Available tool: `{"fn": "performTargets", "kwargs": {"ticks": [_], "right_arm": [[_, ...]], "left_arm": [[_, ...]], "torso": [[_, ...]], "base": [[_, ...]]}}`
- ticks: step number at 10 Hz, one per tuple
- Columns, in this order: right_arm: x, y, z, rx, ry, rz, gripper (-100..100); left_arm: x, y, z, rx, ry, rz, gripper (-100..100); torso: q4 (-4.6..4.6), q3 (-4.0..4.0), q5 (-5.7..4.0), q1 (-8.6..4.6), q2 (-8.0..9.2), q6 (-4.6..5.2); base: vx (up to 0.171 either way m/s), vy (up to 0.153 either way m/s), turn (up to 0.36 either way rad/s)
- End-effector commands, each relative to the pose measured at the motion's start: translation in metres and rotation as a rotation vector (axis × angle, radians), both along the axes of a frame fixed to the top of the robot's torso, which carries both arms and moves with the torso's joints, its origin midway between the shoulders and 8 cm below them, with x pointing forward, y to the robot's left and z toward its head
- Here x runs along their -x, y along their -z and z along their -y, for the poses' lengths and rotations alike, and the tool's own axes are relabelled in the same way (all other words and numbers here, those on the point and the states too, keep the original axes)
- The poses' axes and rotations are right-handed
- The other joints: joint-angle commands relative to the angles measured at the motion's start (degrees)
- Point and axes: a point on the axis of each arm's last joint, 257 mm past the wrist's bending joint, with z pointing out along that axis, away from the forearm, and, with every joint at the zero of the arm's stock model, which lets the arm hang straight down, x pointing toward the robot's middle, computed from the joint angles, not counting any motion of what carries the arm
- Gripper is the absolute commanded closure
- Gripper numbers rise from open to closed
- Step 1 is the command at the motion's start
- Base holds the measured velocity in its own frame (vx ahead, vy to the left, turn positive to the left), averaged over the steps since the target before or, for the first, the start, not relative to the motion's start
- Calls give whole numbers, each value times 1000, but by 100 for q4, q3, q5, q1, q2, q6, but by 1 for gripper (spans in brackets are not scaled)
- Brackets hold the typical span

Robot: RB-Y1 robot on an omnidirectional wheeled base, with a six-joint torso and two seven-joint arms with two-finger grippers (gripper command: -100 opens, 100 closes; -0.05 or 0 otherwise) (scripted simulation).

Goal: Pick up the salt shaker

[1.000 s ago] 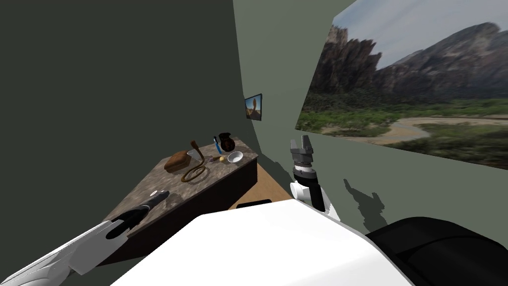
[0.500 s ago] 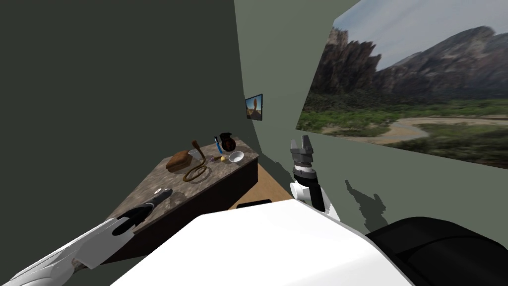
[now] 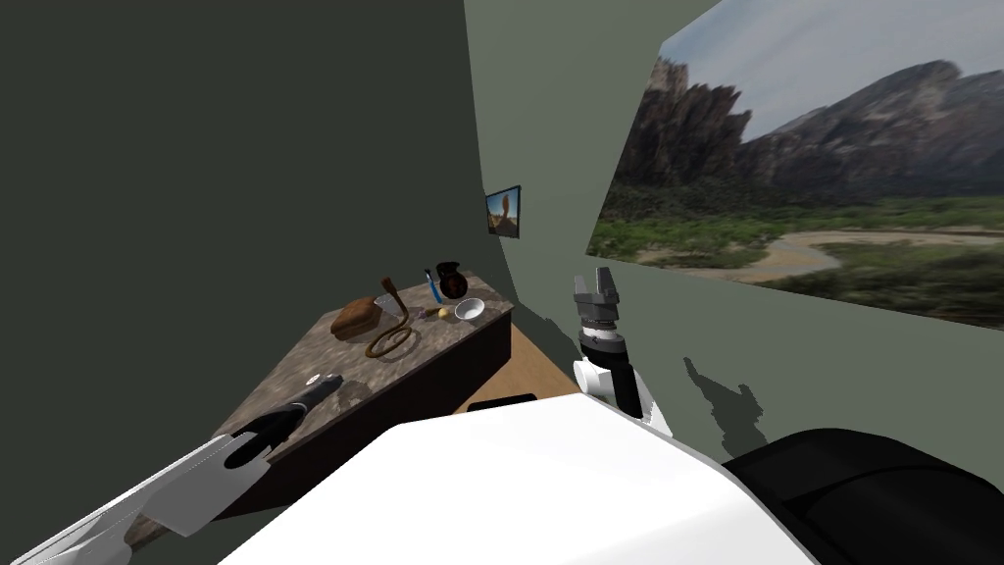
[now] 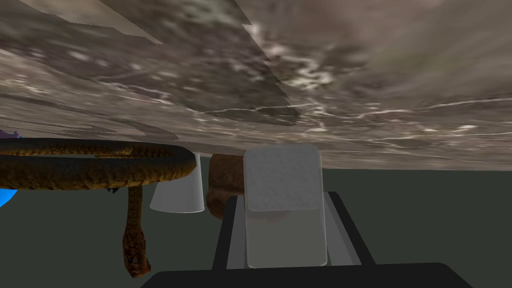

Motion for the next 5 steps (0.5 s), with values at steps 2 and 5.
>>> {"fn": "performTargets", "kwargs": {"ticks": [2, 5], "right_arm": [[0, 0, 0, 0, 0, 0, 0], [0, 0, 0, 0, 0, 0, 0]], "left_arm": [[5, 0, 8, -7, -18, -17, 100], [10, -9, 16, -10, -31, -13, 100]], "torso": [[-2, 1, 5, 12, 3, -4], [-1, -5, 1, -21, -10, 7]], "base": [[-12, 62, -4], [-7, 21, -18]]}}
